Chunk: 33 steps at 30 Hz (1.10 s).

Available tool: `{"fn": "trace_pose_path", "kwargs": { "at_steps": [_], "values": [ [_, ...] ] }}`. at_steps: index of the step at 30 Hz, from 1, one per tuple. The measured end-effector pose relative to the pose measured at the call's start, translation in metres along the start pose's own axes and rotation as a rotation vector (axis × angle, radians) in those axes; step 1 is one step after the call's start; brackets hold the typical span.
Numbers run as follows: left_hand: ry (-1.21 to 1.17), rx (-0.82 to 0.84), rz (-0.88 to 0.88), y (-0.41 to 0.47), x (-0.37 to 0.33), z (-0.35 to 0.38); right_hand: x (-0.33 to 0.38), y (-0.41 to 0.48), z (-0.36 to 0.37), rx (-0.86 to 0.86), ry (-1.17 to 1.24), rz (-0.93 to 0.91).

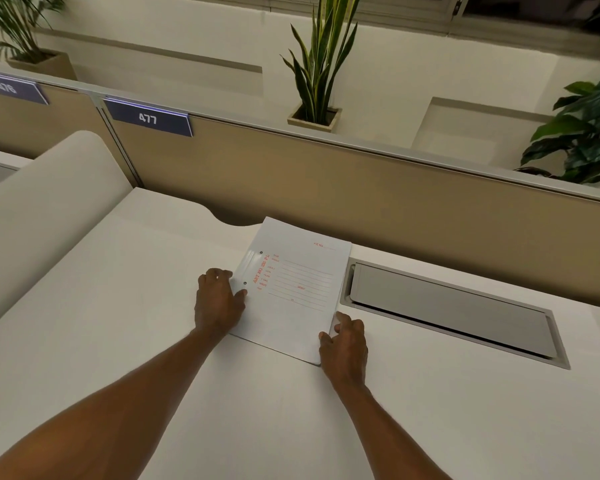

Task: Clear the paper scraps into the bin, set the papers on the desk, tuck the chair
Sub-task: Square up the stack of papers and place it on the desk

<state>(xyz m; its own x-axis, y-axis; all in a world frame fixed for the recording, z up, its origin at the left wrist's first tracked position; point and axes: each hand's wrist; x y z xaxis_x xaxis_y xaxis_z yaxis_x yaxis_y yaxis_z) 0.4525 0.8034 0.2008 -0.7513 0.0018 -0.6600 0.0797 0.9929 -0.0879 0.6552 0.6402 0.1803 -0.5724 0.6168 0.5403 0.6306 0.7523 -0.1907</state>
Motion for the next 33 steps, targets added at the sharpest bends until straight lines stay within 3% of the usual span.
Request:
{"fn": "trace_pose_path", "kwargs": {
  "at_steps": [7, 11, 21, 33],
  "values": [
    [0.018, -0.038, 0.168, -0.059, 0.008, -0.014, -0.022, -0.047, -0.018, 0.036, -0.073, -0.060],
    [-0.015, 0.031, 0.221, -0.109, 0.007, -0.023, -0.040, -0.086, -0.029, 0.052, -0.135, -0.103],
    [-0.054, 0.255, 0.160, -0.289, 0.026, -0.022, -0.108, -0.207, -0.054, 0.072, -0.244, -0.232],
    [-0.082, 0.242, 0.002, -0.480, 0.063, -0.014, -0.203, -0.331, -0.088, 0.147, -0.325, -0.397]
  ]
}}
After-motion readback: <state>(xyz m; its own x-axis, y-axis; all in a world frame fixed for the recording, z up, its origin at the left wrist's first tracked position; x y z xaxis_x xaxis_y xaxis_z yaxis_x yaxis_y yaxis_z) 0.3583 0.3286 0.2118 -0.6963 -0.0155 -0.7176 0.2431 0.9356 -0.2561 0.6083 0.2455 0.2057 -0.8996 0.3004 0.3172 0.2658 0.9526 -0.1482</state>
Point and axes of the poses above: each hand's wrist, its own y-axis towards the middle knuckle, its own z-axis out of the palm, x = y × z, and after that the axes turned 10 degrees about -y, right-handed
